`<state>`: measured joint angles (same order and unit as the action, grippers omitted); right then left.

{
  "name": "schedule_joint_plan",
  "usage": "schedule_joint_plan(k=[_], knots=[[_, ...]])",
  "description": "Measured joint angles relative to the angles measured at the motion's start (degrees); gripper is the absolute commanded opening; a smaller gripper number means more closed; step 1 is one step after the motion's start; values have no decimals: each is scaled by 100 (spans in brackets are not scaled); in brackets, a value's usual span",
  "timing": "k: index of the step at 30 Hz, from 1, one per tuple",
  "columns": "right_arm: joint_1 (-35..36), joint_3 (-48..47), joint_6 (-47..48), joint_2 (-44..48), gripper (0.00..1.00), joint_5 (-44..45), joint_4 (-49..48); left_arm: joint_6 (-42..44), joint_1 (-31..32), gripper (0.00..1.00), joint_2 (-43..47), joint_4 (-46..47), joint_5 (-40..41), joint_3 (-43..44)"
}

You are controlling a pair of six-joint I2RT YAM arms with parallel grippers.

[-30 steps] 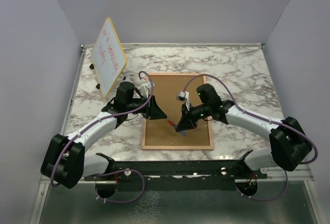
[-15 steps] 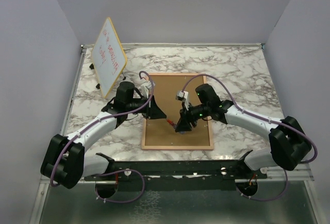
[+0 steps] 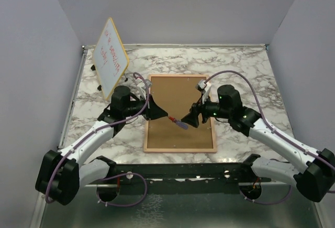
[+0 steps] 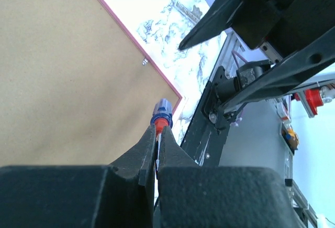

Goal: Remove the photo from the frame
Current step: Pick up the screwdriver from the center of the board.

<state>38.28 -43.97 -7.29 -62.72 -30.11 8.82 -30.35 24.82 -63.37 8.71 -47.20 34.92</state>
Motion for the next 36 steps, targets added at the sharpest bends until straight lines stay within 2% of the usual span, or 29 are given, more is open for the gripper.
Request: schedule_joint_plan(k=[3, 4, 6, 8, 14, 17, 21, 24, 26, 29, 32, 36], knots=[[-2, -17, -374, 433, 98, 793, 125, -227, 0, 0, 166, 299, 129, -232], [-11, -22, -568, 566, 100, 1115, 164, -297, 0, 0, 214, 363, 177, -282], [-125, -55, -964, 802, 100, 1751, 343, -433, 0, 0, 339, 468, 308, -341], [-566, -136, -1423, 973, 100, 2157, 608, -597, 2, 0, 494, 651, 407, -387], [-2555, 87, -2645, 1325, 100, 2048, 791, -1071, 4, 0, 887, 1224, 789, -492], [-2732, 136, -3204, 1309, 100, 1996, 944, -1381, 4, 0, 938, 1390, 1014, -516], [-2739, -308, -3633, 885, 100, 2085, 1508, -1956, 4, 0, 979, 1626, 1325, -608], [-2739, -332, -3840, 1010, 100, 2072, 1416, -2420, 4, 0, 1058, 1950, 1499, -761], [-2739, 9, -3960, 1362, 100, 1897, 953, -2796, 4, 0, 1062, 2295, 1550, -885], [-2752, 887, -4269, 1775, 100, 1014, -363, -3401, 4, 0, 920, 3008, 1556, -1097], [-2752, 1344, -4693, 1484, 100, 9, -1589, -3908, 4, 0, 684, 3746, 1550, -1281], [-2747, 1364, -4723, 1054, 100, -859, -2116, -4242, 4, 0, 560, 4350, 1493, -1327]])
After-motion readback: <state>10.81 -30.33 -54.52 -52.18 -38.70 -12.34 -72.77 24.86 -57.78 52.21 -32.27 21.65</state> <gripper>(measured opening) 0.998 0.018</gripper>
